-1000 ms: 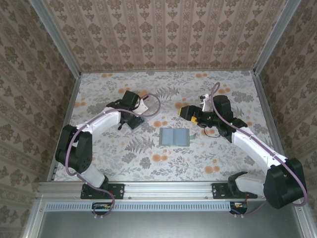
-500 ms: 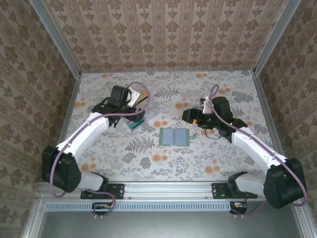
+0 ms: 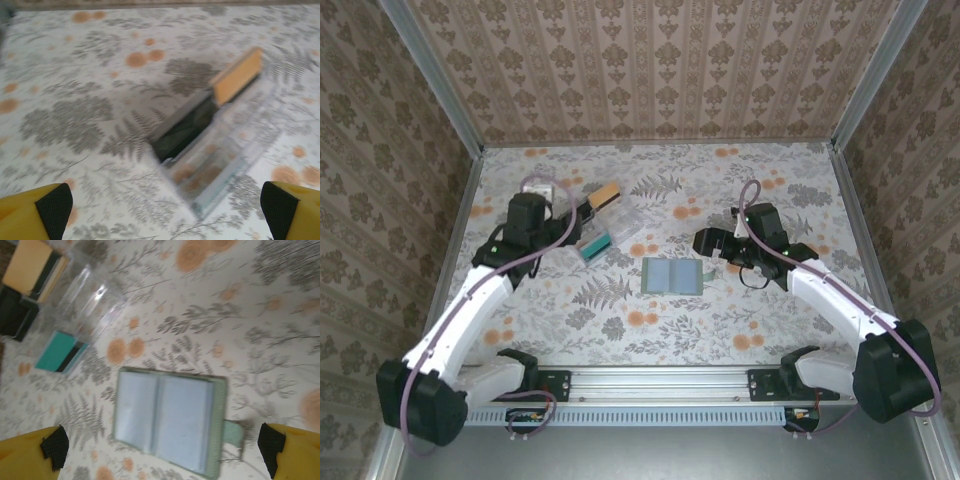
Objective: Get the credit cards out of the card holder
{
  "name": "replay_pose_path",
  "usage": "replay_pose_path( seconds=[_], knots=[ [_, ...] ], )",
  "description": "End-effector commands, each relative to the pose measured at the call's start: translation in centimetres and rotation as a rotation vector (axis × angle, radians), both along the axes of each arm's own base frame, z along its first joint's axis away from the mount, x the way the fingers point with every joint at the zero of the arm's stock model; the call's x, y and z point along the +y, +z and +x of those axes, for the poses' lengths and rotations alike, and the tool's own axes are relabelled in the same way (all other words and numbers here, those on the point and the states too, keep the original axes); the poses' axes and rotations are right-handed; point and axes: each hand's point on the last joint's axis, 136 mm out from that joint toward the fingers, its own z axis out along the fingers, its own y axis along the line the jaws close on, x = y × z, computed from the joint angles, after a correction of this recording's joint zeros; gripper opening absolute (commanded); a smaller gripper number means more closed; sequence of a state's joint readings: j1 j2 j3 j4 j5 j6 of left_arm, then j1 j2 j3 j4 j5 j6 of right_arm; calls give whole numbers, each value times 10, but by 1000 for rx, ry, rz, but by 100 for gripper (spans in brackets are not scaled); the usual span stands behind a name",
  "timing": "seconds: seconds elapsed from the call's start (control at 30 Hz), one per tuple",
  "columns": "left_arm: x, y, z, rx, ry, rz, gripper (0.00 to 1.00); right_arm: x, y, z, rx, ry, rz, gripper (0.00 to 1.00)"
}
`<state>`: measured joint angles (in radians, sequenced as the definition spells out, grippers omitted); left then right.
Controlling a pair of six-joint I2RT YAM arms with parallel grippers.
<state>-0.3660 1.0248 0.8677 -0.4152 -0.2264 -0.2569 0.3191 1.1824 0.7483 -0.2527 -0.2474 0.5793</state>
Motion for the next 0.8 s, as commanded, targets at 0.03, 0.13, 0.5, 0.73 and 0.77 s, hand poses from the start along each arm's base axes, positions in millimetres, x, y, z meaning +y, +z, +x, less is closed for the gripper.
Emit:
replay_pose_path(
  seconds=[0.03,0.13,0.5,0.73,0.77],
  knots=[
    [67,-12,-25,-68,321,27,100,-44,5,4,-72,-144,-208,100],
    [92,-26,-39,-95,389,40,100,-79,14,11,-135,-278,-355,100],
    [115,-74,5,-75,340,184,100,-144,22,45,-393,-415,-834,100],
    [109,-91,54,-212,247,78,100,-154,5,77,-487,-421,-763,100],
    [106,-95,59,-229,222,70,100,-153,2,81,-501,-391,-761,100]
  ],
)
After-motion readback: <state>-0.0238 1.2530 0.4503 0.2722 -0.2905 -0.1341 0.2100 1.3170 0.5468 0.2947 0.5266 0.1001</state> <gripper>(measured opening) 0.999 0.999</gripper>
